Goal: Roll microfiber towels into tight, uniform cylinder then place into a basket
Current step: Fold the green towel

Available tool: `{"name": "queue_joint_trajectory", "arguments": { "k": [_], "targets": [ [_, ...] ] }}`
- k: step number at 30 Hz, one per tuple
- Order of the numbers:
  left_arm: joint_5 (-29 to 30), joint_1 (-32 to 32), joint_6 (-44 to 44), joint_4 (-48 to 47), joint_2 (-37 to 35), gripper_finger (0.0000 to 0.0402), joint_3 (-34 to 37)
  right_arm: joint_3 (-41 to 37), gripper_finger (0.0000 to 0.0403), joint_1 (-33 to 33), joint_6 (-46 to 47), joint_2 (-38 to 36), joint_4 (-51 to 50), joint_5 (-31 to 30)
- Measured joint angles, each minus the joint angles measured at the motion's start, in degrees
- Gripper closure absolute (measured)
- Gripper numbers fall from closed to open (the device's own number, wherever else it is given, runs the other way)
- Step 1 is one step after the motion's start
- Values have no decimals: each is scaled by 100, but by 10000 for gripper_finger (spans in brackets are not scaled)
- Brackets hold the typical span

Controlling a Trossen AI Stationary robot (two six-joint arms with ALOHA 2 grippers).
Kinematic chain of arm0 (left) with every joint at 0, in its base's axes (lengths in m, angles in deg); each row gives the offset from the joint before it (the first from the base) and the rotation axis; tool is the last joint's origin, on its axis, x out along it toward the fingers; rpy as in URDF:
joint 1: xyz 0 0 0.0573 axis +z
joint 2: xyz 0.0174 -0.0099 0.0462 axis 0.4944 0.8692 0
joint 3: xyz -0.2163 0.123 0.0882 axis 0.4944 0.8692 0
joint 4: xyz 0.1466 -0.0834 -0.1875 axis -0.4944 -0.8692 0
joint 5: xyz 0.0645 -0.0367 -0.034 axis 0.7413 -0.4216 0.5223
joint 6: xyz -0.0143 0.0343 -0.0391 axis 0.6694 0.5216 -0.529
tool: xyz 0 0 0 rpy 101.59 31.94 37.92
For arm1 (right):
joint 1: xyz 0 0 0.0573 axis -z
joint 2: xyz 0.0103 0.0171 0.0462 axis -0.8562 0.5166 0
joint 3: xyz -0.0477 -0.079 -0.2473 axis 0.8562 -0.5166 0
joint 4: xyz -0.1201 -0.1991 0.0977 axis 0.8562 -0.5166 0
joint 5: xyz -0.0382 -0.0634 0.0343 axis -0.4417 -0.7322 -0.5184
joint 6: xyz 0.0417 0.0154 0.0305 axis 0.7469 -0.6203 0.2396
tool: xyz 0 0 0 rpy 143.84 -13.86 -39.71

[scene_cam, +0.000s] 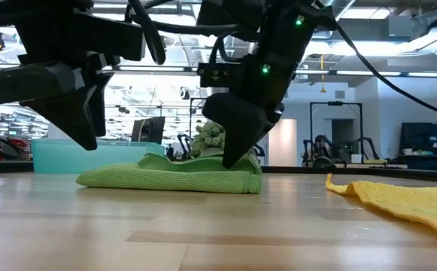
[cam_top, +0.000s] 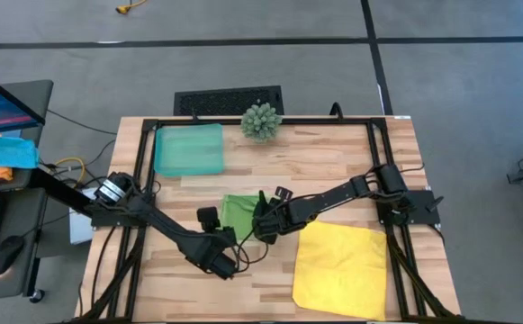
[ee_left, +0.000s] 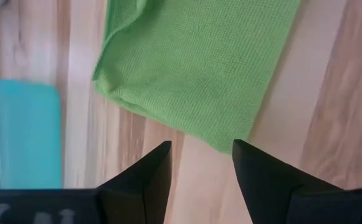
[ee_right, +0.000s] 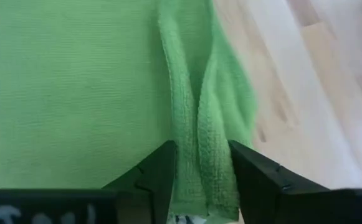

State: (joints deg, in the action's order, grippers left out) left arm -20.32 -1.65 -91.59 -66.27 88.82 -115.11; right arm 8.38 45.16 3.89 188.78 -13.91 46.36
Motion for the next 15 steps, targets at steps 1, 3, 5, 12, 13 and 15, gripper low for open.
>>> {"name": "queue_joint_trajectory", "arguments": {
  "k": [1, 3, 5, 12, 13, 15],
  "targets": [
    [0, -12, -30, 0, 0, 239, 0, 0, 233, 15, 1, 0, -42, -55],
    [0, -22, -69, 1, 0, 239, -2, 1, 236, 67, 3, 0, -106, -223],
    [-7, -22, -120, 2, 0, 239, 0, 4, 242, 121, 0, -2, -125, -311],
    [-55, -21, -300, 52, 0, 239, 0, 4, 266, 268, 2, -12, -164, -405],
    [-55, -23, -300, 99, 0, 239, -2, 4, 269, 290, 2, -13, -182, -403],
    [-70, -28, -235, 196, 0, 239, -2, 5, 274, 324, -5, -11, -289, -380]
  ]
}}
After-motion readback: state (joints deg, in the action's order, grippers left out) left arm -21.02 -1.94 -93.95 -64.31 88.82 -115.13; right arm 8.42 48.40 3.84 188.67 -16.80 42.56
